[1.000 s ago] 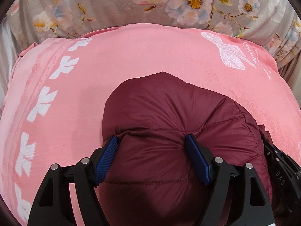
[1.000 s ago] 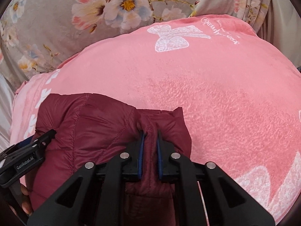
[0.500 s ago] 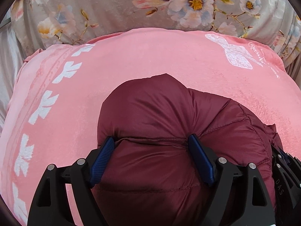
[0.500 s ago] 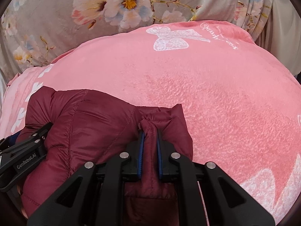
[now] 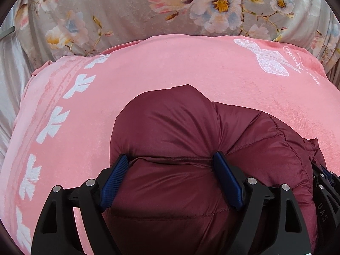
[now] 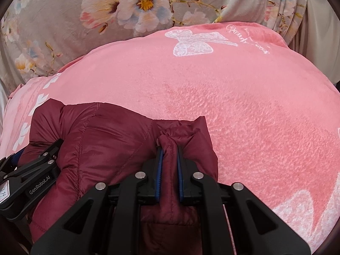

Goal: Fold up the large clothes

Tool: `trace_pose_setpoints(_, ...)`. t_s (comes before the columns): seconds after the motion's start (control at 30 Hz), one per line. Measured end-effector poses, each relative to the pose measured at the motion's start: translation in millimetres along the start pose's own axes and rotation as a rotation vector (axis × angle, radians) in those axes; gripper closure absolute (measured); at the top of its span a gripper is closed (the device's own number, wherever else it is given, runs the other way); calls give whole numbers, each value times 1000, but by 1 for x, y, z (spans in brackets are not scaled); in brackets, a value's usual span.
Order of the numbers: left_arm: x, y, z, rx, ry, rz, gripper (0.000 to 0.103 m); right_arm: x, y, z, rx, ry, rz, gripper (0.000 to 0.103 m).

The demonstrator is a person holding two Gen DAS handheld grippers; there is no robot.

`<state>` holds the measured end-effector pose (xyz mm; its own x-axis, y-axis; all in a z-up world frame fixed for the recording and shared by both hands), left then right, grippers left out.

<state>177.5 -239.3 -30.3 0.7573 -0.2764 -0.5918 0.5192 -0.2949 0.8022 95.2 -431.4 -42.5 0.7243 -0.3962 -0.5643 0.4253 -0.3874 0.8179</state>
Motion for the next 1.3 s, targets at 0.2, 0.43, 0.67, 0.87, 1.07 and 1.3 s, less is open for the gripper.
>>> trace_pose_setpoints(0.2, -11, 1, -18, -49, -96, -60, 22, -23, 7, 6, 17, 27, -25, 92)
trace_pose_setpoints(0.43, -74, -23, -57, -83, -156, -98, 22, -110, -13, 1, 28, 118, -32, 89)
trace_pose_setpoints(0.67, -87, -63, -57, -116, -208, -167, 21, -111, -58, -9, -43, 71, -69, 91)
trace_pose_setpoints(0.87, -88, -69, -67, -187, -254, -217, 19, -118, -54, -4, -5, 77, -58, 88)
trace_pose_setpoints(1.07, -77, -71, -95, -346, -349, -282, 19, -126, -29, 32, 185, 113, -24, 38)
trace_pose_setpoints(1.3, -62, -79, -101, -495, -507, -330, 19, -88, -43, 48, 334, 217, -165, 27)
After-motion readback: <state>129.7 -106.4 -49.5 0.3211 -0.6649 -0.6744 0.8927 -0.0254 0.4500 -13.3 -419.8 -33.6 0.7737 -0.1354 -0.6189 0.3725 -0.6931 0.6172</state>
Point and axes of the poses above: each gripper's, at about its wrist camera, not at the fingertips, and x roughly the way its jaws point, z to its right, y to its top, the point moved 2 cm from there along x, roughly the way its jaws point, and after that the axes turned 11 degrees about z, right-handed, at the moved point
